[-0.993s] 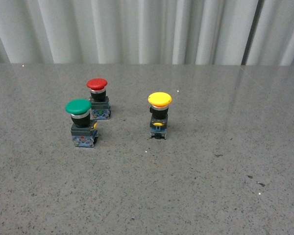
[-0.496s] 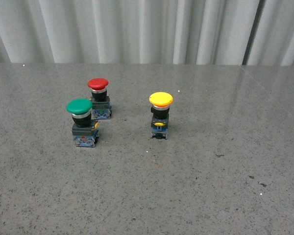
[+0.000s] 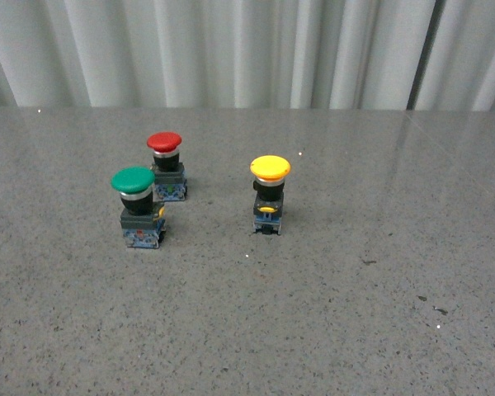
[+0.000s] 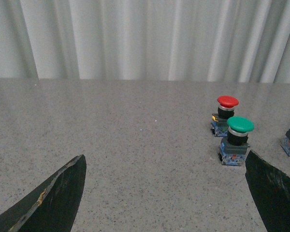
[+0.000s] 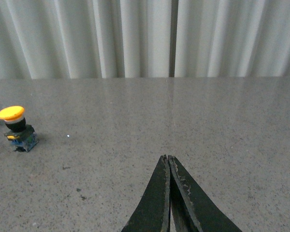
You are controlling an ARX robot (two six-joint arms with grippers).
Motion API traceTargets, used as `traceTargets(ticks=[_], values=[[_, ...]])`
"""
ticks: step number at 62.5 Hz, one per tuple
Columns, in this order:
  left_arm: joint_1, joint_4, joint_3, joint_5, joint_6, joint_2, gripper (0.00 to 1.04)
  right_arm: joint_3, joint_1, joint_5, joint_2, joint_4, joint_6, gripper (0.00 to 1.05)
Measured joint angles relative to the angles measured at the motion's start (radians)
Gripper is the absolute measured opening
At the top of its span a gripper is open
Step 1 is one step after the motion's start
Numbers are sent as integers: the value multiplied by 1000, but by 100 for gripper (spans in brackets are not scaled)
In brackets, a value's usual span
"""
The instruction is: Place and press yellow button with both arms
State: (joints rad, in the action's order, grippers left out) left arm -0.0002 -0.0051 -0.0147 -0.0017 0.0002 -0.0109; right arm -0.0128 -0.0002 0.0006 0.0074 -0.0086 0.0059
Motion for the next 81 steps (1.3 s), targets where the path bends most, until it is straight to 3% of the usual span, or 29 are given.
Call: traceTargets(ticks=[21,38,56,81], values=[[0,1,0,2,0,0,98,0,0,-1,-3,4,-1,2],[0,1,0,2,0,0,98,0,0,-1,-3,4,0,55],[0,1,0,2,0,0,98,0,0,-1,-3,4,0,100],[0,1,0,2,0,0,98,0,0,-1,-3,4,0,98]])
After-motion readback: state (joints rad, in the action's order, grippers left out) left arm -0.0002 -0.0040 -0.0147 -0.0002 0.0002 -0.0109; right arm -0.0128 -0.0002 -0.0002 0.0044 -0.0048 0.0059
